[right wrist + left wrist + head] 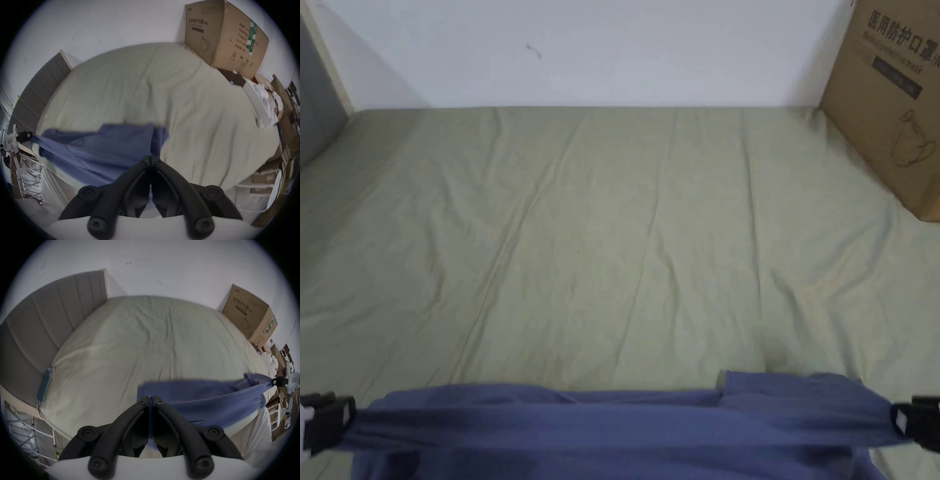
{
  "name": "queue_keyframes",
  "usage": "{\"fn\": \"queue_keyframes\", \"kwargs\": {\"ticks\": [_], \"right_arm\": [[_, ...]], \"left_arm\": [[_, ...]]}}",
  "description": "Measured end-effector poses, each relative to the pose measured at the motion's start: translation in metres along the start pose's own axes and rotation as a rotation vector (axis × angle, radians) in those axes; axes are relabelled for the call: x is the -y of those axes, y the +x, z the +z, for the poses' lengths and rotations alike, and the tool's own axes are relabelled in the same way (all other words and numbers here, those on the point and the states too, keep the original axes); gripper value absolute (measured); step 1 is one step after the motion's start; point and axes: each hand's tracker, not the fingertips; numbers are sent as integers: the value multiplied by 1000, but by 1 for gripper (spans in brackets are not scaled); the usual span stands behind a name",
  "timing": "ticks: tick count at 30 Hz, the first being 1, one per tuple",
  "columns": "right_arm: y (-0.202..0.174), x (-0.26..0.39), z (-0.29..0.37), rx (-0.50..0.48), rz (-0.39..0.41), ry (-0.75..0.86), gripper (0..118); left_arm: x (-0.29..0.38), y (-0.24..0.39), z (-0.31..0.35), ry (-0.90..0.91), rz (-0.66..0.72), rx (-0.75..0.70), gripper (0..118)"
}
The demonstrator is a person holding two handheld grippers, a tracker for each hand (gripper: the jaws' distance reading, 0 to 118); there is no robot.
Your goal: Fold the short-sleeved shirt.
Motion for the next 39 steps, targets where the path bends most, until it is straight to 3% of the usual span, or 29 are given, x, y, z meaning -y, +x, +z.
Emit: {"fn": "queue_keyframes", "kwargs": {"ticks": [3,5,7,8,9,10,11,12,15,16,18,19,21,22,29,30,31,32,33,34,39], "right_arm": [[-1,38,-16,12,-39,-59,0],[1,52,-27,20,-69,-86,0],[0,61,-32,30,-61,-78,0],[0,63,-32,34,-64,-62,1],[0,61,-30,34,-68,-56,7],[-2,58,-26,36,-64,-53,26],[-5,56,-22,43,-60,-40,65],[-8,53,-16,50,-50,-23,79],[-18,36,8,30,-35,60,79],[-25,32,14,15,-24,102,79],[-39,25,24,-37,-24,157,63],[-47,23,26,-66,-17,174,48],[-71,22,19,-69,-4,197,5],[-85,23,14,-57,28,224,2],[-145,29,-21,-133,78,205,0],[-151,28,-24,-148,115,197,0],[-156,27,-26,-161,141,182,0],[-161,25,-26,-156,141,195,0],[-166,24,-27,-163,155,196,0],[-169,22,-28,-175,167,190,0],[-188,16,-32,-155,234,208,0]], "left_arm": [[31,-4,-17,-53,41,5,4],[41,-11,-27,-50,106,3,18],[45,-11,-29,-58,139,-4,23],[46,-11,-30,-59,129,-8,37],[45,-10,-29,-62,125,-23,52],[44,-10,-26,-59,118,-28,68],[41,-9,-20,-58,109,-31,86],[38,-9,-12,-42,109,-32,93],[26,-7,14,48,132,0,96],[22,-5,23,76,145,10,96],[18,-4,36,124,183,79,88],[17,-2,41,142,202,133,75],[21,-2,40,152,259,229,12],[23,-1,36,139,281,233,1],[51,-17,21,90,362,207,3],[53,-24,21,99,381,207,15],[56,-31,21,113,417,210,36],[57,-40,19,97,456,244,77],[58,-47,16,78,483,267,104],[60,-54,12,62,506,291,117],[72,-76,-15,56,651,374,118]]}}
